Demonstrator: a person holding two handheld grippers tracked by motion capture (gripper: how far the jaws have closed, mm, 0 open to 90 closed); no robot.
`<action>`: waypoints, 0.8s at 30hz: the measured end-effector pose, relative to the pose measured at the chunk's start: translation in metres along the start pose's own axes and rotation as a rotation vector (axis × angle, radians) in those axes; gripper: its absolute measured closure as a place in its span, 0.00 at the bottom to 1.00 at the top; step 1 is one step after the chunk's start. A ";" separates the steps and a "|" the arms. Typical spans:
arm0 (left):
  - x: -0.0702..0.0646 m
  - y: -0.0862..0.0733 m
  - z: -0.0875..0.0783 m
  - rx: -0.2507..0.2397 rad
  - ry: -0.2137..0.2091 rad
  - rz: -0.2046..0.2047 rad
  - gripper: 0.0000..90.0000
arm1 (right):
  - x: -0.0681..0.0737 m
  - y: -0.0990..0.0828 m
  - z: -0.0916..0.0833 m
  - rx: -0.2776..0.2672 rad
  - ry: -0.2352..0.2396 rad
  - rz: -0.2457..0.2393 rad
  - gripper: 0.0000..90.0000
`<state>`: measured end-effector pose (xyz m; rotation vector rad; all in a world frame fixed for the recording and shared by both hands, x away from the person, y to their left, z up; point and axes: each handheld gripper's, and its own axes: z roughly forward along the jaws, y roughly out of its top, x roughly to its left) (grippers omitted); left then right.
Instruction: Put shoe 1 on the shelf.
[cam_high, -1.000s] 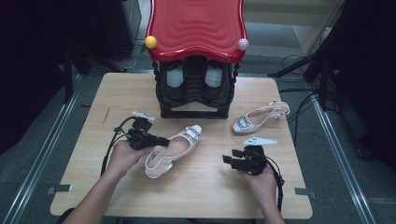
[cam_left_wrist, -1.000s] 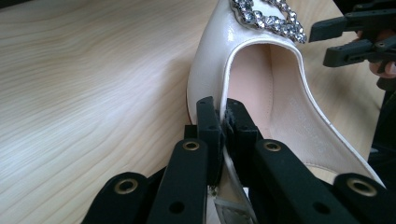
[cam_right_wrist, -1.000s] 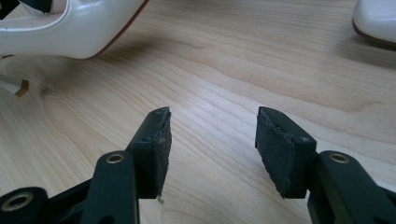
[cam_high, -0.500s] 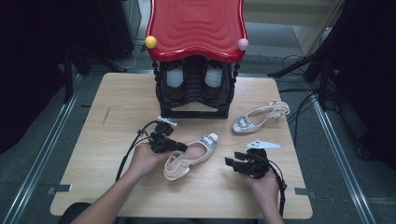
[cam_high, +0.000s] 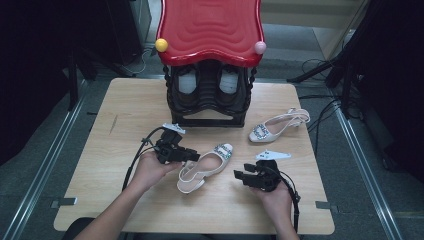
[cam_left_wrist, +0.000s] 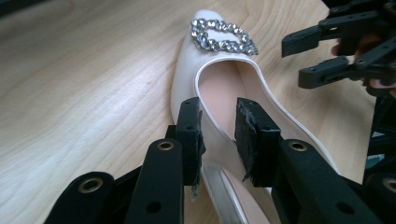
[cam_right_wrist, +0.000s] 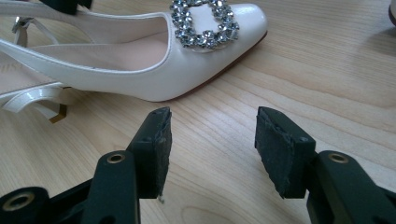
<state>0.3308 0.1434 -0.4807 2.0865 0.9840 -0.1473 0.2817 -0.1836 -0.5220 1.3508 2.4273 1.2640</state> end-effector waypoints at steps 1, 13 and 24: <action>0.001 -0.001 -0.005 -0.009 -0.002 -0.003 0.80 | 0.001 0.000 0.000 0.003 -0.001 -0.002 0.54; 0.021 -0.035 -0.028 -0.001 0.049 -0.042 0.98 | 0.016 0.008 0.013 0.020 0.099 -0.009 0.87; 0.015 -0.047 -0.011 0.042 0.027 -0.041 0.97 | 0.032 0.016 0.033 0.063 0.129 -0.065 1.00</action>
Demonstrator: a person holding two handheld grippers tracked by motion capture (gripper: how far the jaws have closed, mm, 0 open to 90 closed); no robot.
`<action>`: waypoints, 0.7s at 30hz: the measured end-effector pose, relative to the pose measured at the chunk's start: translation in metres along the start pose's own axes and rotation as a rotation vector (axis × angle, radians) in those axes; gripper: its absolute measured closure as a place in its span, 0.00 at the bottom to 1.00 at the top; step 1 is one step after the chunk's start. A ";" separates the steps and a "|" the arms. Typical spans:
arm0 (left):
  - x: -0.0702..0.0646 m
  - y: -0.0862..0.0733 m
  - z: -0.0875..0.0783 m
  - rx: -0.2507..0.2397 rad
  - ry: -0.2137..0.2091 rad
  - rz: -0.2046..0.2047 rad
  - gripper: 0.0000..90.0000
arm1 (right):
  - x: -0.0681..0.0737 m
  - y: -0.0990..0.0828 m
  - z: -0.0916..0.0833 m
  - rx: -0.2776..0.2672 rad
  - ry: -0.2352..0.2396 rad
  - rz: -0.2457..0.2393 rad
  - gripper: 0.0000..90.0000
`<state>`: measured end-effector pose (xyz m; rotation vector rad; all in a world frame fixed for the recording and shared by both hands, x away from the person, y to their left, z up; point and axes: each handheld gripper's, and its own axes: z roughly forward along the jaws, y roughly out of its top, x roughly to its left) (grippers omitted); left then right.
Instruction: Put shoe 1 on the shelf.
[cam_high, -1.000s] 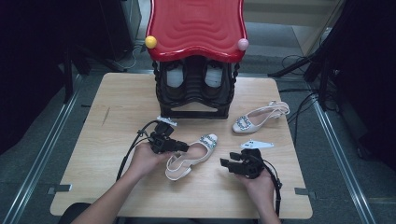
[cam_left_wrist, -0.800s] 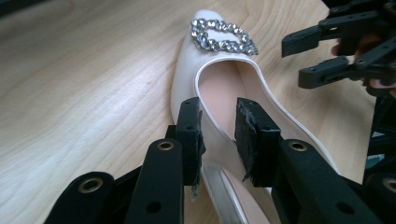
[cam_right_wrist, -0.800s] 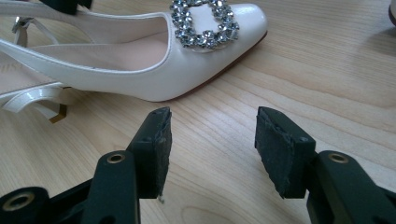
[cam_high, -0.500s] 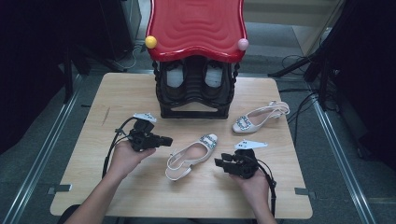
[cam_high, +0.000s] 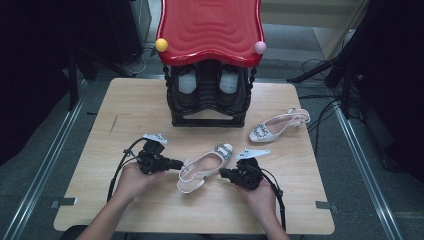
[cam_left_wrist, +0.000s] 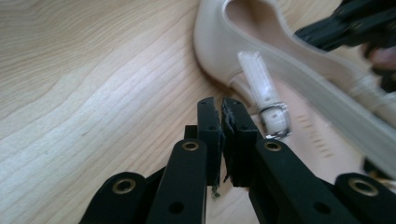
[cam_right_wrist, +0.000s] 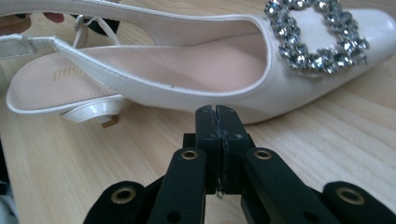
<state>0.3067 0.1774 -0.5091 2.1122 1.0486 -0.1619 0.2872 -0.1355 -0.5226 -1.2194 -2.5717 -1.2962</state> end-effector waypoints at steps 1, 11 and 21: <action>0.000 0.000 0.001 0.002 -0.011 -0.004 0.97 | 0.000 0.001 0.002 0.007 -0.005 -0.001 1.00; -0.011 -0.003 0.014 0.038 -0.009 0.023 0.99 | -0.001 0.003 0.010 -0.010 -0.003 -0.019 1.00; -0.018 -0.010 0.014 0.030 -0.023 0.023 0.99 | -0.006 0.008 0.019 -0.009 -0.001 -0.035 1.00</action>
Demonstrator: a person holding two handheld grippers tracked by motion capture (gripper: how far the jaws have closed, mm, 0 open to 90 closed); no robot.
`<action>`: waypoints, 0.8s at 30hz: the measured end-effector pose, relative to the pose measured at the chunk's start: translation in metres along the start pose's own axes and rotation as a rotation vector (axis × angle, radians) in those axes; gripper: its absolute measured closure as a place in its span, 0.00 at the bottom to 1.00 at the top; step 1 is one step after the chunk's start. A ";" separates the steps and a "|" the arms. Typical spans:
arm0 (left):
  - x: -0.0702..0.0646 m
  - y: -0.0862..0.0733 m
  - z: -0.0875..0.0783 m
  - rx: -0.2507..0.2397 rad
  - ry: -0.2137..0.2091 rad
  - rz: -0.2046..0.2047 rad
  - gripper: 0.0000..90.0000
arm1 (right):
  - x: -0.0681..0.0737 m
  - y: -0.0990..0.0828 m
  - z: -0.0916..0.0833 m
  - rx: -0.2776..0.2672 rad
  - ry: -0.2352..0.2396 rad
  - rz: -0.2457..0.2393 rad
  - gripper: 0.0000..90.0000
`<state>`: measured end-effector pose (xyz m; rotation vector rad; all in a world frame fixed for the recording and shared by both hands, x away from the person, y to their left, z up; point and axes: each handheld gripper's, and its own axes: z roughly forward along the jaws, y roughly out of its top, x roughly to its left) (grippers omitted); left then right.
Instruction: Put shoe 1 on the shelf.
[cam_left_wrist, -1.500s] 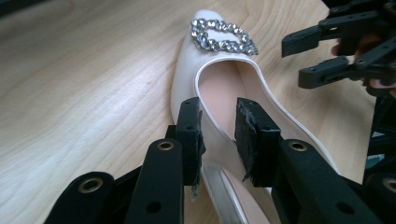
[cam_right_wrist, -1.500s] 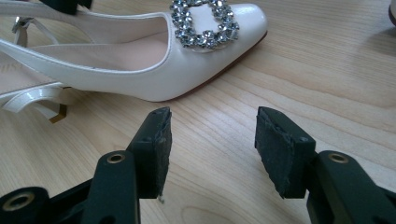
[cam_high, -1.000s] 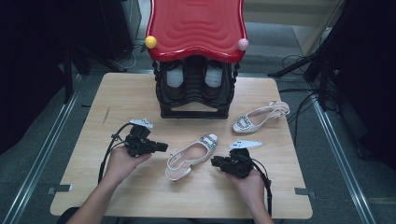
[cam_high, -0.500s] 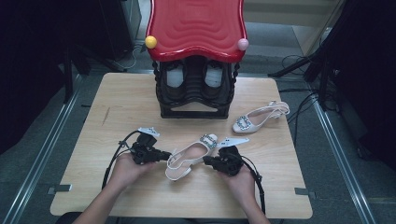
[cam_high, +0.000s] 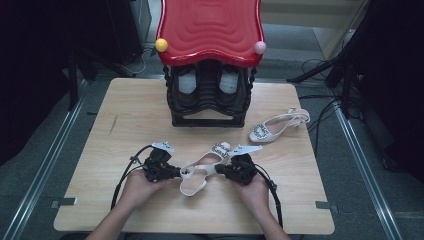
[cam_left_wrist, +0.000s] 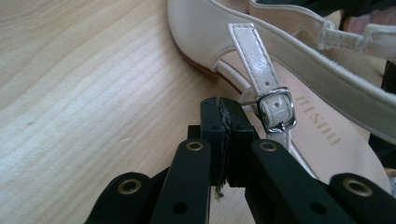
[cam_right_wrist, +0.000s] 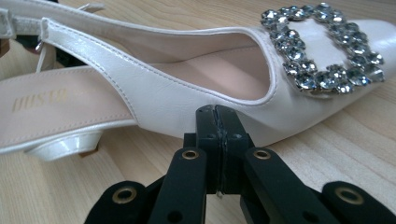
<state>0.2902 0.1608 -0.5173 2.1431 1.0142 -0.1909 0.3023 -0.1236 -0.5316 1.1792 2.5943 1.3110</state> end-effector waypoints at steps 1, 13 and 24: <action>-0.002 -0.001 0.000 -0.002 0.006 0.000 0.99 | 0.000 0.000 0.000 0.000 -0.002 -0.004 1.00; -0.012 -0.006 0.004 -0.008 -0.026 -0.010 0.99 | -0.001 0.011 0.008 0.000 -0.039 -0.005 1.00; -0.012 -0.003 0.005 -0.035 -0.052 -0.006 0.95 | -0.007 0.015 0.010 -0.016 -0.027 0.032 1.00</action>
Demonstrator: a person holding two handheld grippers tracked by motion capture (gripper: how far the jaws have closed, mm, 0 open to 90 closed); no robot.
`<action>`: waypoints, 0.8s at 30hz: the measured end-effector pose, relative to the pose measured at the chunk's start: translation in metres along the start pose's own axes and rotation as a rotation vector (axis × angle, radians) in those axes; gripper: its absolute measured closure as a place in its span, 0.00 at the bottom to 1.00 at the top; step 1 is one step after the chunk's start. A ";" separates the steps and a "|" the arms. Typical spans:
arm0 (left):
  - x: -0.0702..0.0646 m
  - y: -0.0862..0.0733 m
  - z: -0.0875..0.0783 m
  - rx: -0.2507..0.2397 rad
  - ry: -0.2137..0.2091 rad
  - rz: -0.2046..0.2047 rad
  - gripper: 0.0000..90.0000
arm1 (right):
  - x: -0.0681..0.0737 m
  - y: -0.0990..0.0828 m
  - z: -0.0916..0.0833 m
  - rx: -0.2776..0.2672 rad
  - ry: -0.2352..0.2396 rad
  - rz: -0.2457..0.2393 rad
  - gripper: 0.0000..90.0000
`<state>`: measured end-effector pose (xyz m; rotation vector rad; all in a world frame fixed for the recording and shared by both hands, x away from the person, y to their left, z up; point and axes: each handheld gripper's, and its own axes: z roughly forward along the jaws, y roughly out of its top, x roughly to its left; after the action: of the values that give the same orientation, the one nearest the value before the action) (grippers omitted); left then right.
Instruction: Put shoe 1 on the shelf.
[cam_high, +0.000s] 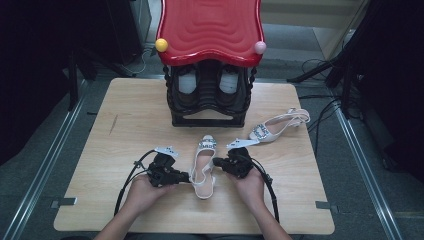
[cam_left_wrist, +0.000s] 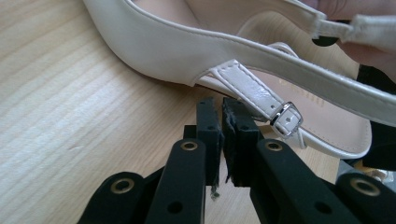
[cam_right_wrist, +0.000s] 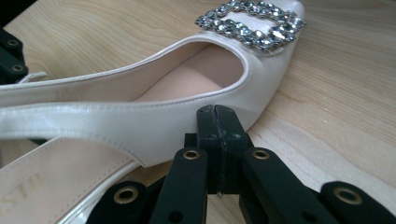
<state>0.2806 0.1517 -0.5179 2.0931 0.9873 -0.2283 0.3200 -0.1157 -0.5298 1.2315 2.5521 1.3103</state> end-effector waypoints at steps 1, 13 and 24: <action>0.001 0.000 -0.002 -0.003 0.005 0.003 0.94 | -0.002 0.000 -0.002 0.000 0.005 0.004 1.00; 0.019 0.002 -0.027 -0.037 0.069 0.022 0.82 | -0.023 -0.002 -0.038 -0.048 -0.069 0.036 1.00; 0.031 0.005 -0.037 -0.080 0.088 -0.004 0.61 | -0.055 -0.009 -0.083 -0.097 -0.160 0.081 1.00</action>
<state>0.2995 0.1939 -0.5044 2.0428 1.0356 -0.0970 0.3232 -0.2109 -0.5000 1.3733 2.3252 1.2772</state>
